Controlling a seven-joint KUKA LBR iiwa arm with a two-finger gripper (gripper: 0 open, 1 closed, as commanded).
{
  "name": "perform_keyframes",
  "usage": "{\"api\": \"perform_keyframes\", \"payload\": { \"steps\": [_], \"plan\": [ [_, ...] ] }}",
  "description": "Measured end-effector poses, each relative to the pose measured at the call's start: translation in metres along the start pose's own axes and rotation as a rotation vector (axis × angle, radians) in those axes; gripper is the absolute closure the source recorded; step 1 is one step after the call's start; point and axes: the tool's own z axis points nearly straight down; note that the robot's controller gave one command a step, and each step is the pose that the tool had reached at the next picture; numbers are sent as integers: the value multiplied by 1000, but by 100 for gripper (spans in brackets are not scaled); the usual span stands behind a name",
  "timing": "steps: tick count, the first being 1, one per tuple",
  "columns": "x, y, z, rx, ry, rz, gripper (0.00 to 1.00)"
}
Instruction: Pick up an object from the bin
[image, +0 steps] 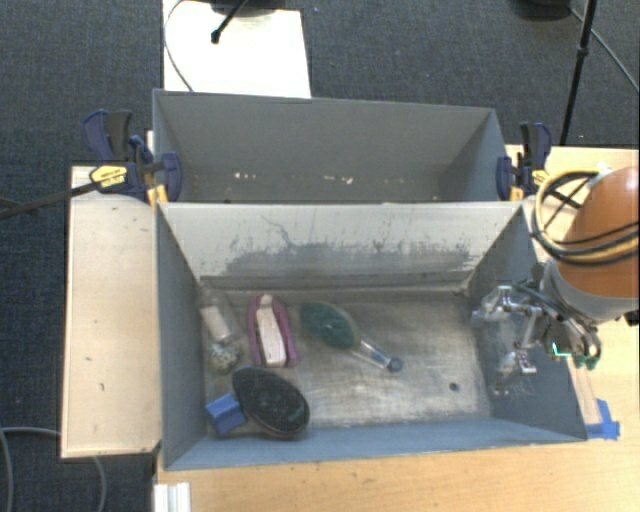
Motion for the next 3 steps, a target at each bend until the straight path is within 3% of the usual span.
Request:
{"api": "perform_keyframes", "payload": {
  "steps": [1,2,3],
  "plan": [
    [-86,73,85,-2,-8,-195,0],
    [-43,99,119,3,-15,-350,0],
    [-44,99,117,3,-16,-356,100]
  ]
}}
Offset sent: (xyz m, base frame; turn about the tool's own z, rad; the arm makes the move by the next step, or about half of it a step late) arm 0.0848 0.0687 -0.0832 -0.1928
